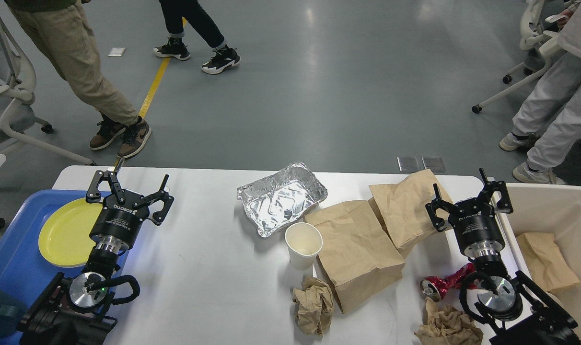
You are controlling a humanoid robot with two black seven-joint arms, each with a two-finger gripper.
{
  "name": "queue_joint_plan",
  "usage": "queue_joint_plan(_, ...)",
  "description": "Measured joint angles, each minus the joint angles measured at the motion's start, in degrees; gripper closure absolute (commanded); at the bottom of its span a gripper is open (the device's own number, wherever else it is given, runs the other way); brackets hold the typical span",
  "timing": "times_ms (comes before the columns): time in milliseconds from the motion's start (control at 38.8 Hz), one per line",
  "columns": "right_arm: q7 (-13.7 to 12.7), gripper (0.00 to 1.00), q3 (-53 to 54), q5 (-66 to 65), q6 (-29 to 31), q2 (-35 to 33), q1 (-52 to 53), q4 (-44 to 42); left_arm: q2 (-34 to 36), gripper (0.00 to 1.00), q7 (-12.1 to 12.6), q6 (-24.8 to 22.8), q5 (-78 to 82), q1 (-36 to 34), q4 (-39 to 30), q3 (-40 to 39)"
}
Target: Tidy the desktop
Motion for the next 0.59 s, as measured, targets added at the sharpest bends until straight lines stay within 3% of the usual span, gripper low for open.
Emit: queue_joint_plan(593,0.0,0.0,0.03,0.0,0.0,0.0,0.0,0.02,-0.18,0.04,1.13,-1.47,0.04,0.09,0.02,-0.01)
